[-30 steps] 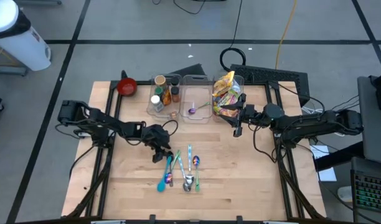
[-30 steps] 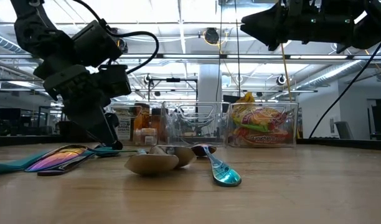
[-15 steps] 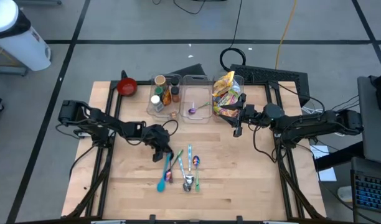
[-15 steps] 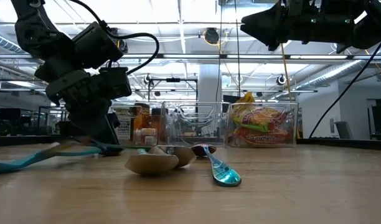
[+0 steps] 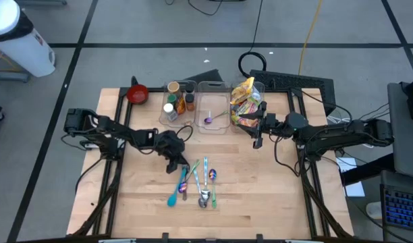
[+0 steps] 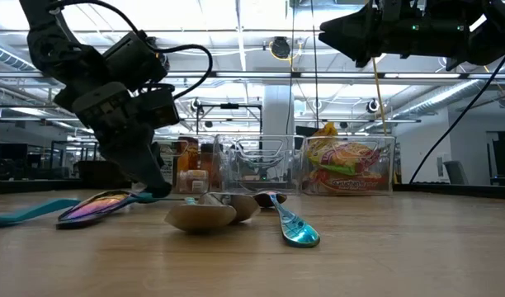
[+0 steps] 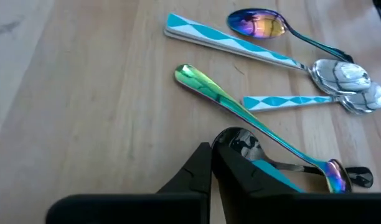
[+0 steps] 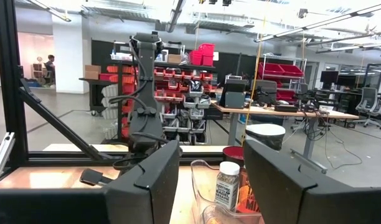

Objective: Pick & Place Food Item
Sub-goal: Put the black spoon into the middle transparent bin

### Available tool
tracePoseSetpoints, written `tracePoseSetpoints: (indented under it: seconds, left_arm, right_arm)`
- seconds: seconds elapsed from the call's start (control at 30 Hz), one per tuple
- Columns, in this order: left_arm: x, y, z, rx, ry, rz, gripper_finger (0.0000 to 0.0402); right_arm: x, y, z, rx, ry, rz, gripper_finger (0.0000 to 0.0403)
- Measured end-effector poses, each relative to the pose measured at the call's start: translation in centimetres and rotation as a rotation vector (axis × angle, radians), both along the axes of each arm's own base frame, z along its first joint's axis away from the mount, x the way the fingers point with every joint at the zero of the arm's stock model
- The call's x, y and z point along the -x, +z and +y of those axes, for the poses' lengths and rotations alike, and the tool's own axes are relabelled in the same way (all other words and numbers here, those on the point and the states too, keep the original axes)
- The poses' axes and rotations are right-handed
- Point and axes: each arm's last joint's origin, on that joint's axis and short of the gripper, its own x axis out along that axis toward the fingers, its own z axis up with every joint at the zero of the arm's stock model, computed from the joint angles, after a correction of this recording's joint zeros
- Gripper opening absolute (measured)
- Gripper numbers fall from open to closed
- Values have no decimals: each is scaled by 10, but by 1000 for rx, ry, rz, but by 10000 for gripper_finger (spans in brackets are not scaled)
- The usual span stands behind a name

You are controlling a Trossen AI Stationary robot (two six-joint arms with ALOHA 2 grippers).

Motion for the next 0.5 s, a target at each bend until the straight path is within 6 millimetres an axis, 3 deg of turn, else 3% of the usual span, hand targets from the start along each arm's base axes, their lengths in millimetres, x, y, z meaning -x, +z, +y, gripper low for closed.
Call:
tracePoseSetpoints:
  seconds: [0.5]
  left_arm:
    - [-10,29,4,-82,-2,-101,7]
  right_arm:
    - [0,0,0,1,-1,0,171]
